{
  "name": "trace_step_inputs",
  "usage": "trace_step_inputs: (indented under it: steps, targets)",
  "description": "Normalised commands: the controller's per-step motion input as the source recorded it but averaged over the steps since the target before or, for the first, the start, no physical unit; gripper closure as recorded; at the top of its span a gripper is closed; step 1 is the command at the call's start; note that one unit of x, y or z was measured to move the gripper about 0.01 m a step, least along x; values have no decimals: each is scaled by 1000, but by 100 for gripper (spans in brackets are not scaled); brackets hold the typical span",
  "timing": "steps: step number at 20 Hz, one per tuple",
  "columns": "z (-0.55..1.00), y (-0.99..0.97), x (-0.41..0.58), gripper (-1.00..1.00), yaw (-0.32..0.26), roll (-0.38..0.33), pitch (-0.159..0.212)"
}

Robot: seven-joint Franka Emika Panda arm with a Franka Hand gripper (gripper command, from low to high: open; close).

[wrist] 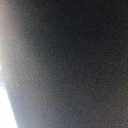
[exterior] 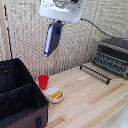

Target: Gently maneuver your gripper in the book's direction. Confidently hold the book by angling your gripper properly. Relocate the book to the caddy. Pinpoint the back pocket of the caddy and set the book down inside it.

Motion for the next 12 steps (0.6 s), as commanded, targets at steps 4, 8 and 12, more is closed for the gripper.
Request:
trace_step_inputs:
  steps: [4, 8, 12]
  targets:
    - [566, 809, 310, 100, -49, 38, 40]
    - [589, 794, 311, 100, -57, 33, 32]
    - [650, 777, 334, 100, -64, 18, 19]
